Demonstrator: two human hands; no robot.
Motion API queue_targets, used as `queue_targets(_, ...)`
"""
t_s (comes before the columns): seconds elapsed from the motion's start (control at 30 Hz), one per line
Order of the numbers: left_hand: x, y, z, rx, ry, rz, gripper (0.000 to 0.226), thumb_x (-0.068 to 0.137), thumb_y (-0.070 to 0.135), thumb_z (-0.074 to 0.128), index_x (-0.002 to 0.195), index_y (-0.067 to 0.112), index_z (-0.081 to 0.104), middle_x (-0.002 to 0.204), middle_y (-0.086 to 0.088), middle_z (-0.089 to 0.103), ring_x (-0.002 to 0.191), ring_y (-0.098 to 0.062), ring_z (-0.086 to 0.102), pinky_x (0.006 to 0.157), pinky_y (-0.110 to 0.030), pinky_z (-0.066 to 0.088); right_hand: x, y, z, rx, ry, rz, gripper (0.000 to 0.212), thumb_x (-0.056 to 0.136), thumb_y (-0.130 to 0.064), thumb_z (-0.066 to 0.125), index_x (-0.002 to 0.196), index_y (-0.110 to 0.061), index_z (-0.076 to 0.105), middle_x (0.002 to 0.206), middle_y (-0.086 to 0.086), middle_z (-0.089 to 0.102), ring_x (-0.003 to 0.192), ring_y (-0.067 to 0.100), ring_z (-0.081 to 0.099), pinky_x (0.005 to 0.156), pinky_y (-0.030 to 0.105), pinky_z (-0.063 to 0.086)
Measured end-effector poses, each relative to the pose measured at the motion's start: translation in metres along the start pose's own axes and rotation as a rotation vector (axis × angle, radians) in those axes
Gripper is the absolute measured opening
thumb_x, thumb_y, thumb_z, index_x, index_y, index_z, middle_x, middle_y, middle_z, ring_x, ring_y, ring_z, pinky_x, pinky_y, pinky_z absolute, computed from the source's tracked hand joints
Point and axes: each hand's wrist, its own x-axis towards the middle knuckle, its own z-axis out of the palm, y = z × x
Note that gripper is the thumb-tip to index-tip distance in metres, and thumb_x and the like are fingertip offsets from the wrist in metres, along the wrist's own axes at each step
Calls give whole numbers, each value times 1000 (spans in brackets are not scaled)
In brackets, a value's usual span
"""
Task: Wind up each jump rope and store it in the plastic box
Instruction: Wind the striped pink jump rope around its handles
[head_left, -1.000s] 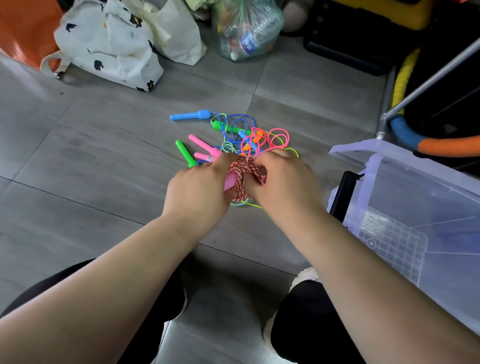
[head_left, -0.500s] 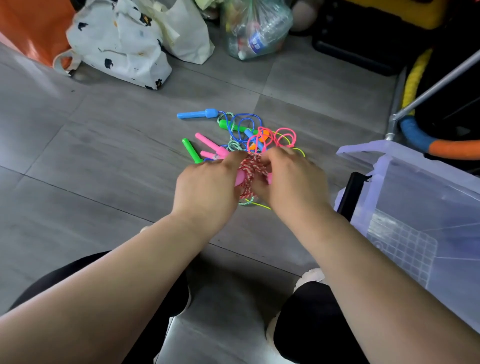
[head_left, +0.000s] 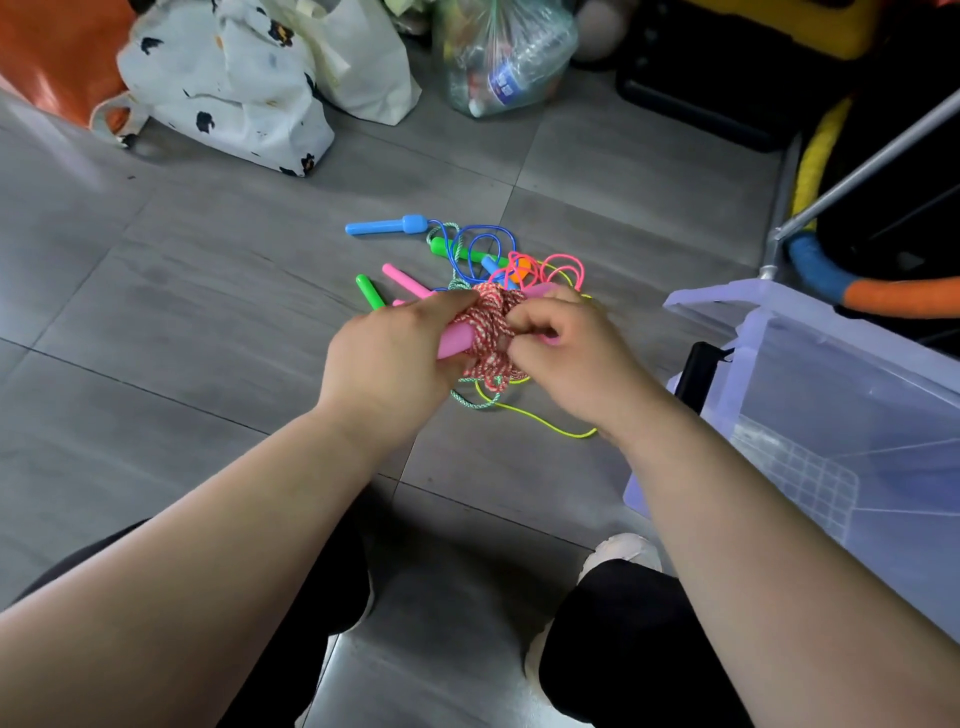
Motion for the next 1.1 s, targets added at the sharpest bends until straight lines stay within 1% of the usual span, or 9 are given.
queue_targets(0.17,2,0,0,-161,-28,-44,45,75,35,62,119,31,57,105,-10,66,97,-34,57,74,-32,41,1,11,-3,111,153,-115,24,78,2,59,83,-22,56,91,-6,45,65,-10,45,64,2,33)
queue_targets(0.27,2,1,0,-281,-75,-81,42,68,35,61,109,27,64,98,-8,67,91,-28,58,73,-29,42,0,12,0,-1,277,-284,17,75,-5,58,90,-9,62,88,-17,39,70,-12,43,68,-1,32)
queue_targets(0.37,6,-3,-1,-362,-112,-132,30,73,16,69,102,20,67,82,-1,64,80,-21,55,62,-13,39,-6,9,6,-119,237,-420,22,75,-19,57,85,-4,69,88,-3,50,75,0,43,74,-4,29)
queue_targets(0.47,7,-8,-2,-369,-177,-156,30,71,14,70,100,23,68,71,10,57,75,-17,52,59,-10,37,-7,7,6,-155,157,-367,27,68,-23,64,87,-5,70,90,-4,46,78,-5,36,74,-4,29)
queue_targets(0.63,3,-8,0,-300,-334,-95,31,70,17,73,99,25,68,70,14,57,78,-15,52,70,-24,41,-1,6,-3,-62,20,-204,4,72,-8,71,75,-9,70,83,-19,43,97,16,47,86,22,33)
queue_targets(0.8,2,-4,-2,-186,-351,-30,29,70,25,74,99,27,68,65,19,50,77,-18,50,70,-23,37,-2,5,-4,21,9,-225,5,69,-15,66,71,-11,66,76,-24,50,89,13,52,88,16,34)
queue_targets(0.93,4,-4,-4,-243,-374,1,27,71,21,74,97,18,69,70,11,56,76,-15,51,64,-19,40,0,10,-1,114,113,-212,7,71,-10,63,74,-4,65,73,-17,53,71,-1,48,71,1,34)
queue_targets(1.03,4,-7,-4,-273,-422,-6,20,71,17,73,90,10,69,66,5,58,61,-5,52,54,-7,35,0,12,2,148,182,-216,3,67,-18,58,69,-17,61,75,-22,52,74,-11,49,71,1,33)
queue_targets(1.1,6,-10,-4,-311,-477,-45,5,72,13,72,73,12,67,48,9,57,49,2,52,49,-4,37,-2,11,3,120,172,-255,5,67,-18,58,69,-16,63,76,-24,52,78,-8,50,75,1,32)
